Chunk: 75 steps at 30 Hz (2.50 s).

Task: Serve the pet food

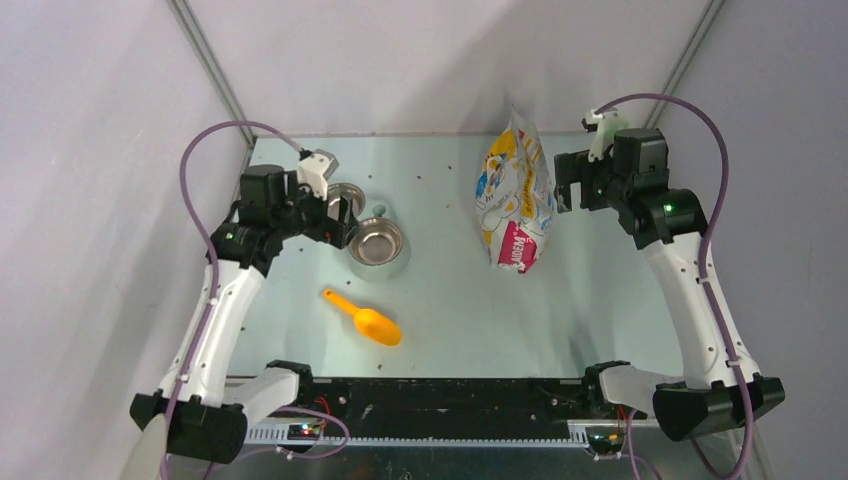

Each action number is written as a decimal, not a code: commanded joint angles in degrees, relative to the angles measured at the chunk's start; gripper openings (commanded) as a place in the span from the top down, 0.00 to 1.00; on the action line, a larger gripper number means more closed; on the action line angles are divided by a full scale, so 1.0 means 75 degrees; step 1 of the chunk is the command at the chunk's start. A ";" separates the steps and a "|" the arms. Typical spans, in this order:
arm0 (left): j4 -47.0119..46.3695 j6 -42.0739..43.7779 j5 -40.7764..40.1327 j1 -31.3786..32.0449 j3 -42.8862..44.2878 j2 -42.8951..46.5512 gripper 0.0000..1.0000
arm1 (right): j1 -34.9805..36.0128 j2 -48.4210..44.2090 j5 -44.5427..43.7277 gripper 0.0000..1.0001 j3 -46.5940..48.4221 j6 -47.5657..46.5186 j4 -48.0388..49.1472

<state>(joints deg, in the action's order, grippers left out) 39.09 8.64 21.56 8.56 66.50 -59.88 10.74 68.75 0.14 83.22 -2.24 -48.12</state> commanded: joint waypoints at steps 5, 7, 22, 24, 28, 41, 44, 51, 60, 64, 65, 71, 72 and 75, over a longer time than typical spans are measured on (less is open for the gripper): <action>-0.0139 -0.0887 0.0530 0.0153 -0.0114 -0.0304 0.00 | 0.0302 0.0533 0.1483 0.07 0.1302 -0.0371 0.0599; -0.0311 -0.1073 0.0507 0.0149 -0.0204 -0.0311 0.00 | 0.0595 0.0896 0.1260 0.11 0.1730 -0.0210 0.0701; -0.0545 -0.1275 0.0212 0.0151 -0.0671 0.0250 0.00 | 0.1895 0.3252 -0.1604 0.31 0.3518 0.1064 0.0313; -0.0511 -0.1269 0.0208 0.0148 -0.0695 0.0280 0.00 | 0.1951 0.3375 -0.1825 0.33 0.3487 0.1077 0.0314; -0.0541 -0.1308 0.0205 0.0148 -0.0716 0.0284 0.00 | 0.1985 0.3455 -0.2085 0.37 0.3258 0.1238 0.0136; -0.0837 -0.1418 0.0298 0.0148 -0.0703 0.0107 0.01 | 0.2103 0.2845 -0.1264 0.76 0.2003 0.1835 -0.0581; -0.0856 -0.1426 0.0339 0.0148 -0.0678 0.0058 0.02 | 0.2136 0.2556 -0.0589 0.99 0.1786 0.1779 -0.0720; -0.0957 -0.1412 0.0512 0.0157 -0.0568 -0.0223 0.02 | 0.2278 0.1456 0.2354 1.00 0.0947 0.1852 -0.0483; -0.1043 -0.0843 0.0658 0.0671 -0.0105 -0.0833 0.03 | 0.2316 0.1116 0.3673 1.00 0.0695 0.1888 0.0488; -0.1073 -0.0331 0.0657 0.1236 0.0139 -0.1017 0.03 | 0.2355 0.1451 0.4349 1.00 0.0886 0.1717 0.0748; -0.1080 -0.0238 0.0666 0.1434 0.0189 -0.1055 0.03 | 0.2339 0.1582 0.4732 1.00 0.1005 0.1579 0.0763; -0.1487 0.0551 0.0828 0.2137 0.0300 -0.0889 0.01 | 0.1200 0.1742 0.8115 0.30 0.1415 0.1509 0.1130; -0.1559 0.0735 0.0860 0.2209 0.0298 -0.0871 0.01 | 0.0825 0.1719 0.8609 0.27 0.1404 0.1549 0.1300; -0.1709 0.1155 0.0983 0.2517 0.0276 -0.0837 0.00 | 0.0070 0.1636 0.9369 0.26 0.1402 0.0930 0.1391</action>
<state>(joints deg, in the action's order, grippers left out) 30.22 10.76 26.46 24.93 66.57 -67.83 18.13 82.91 53.95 91.48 8.56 -43.42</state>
